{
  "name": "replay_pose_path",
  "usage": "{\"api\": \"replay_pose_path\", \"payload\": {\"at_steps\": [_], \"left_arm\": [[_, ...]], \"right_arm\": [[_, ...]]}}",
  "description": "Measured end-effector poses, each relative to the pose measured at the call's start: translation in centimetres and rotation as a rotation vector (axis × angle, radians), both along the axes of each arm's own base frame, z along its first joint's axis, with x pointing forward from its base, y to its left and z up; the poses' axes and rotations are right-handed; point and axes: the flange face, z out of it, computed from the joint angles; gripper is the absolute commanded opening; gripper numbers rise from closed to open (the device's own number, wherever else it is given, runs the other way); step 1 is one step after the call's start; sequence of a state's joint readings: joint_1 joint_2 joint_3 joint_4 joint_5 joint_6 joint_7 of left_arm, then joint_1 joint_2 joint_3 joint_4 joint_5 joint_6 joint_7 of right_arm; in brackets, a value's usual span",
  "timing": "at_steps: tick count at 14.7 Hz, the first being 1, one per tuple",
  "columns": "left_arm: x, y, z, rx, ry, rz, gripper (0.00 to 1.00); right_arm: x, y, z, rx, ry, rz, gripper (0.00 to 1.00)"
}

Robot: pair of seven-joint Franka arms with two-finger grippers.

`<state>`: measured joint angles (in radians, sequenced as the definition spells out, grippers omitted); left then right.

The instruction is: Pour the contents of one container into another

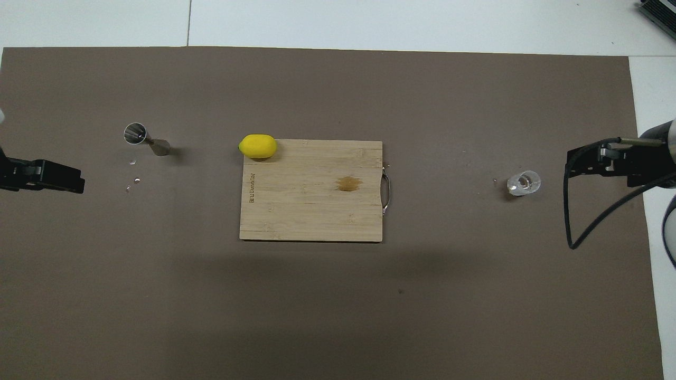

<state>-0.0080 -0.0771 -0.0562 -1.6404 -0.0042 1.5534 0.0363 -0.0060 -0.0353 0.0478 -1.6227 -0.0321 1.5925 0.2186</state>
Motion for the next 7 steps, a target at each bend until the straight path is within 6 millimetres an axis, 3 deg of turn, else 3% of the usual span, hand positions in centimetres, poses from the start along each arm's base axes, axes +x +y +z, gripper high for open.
{"api": "replay_pose_path", "payload": {"at_steps": [7], "left_arm": [[-0.02,0.00,-0.35,0.000,0.007,0.000,1.00]], "right_arm": [[0.00,0.00,0.00,0.000,0.000,0.000,1.00]]}}
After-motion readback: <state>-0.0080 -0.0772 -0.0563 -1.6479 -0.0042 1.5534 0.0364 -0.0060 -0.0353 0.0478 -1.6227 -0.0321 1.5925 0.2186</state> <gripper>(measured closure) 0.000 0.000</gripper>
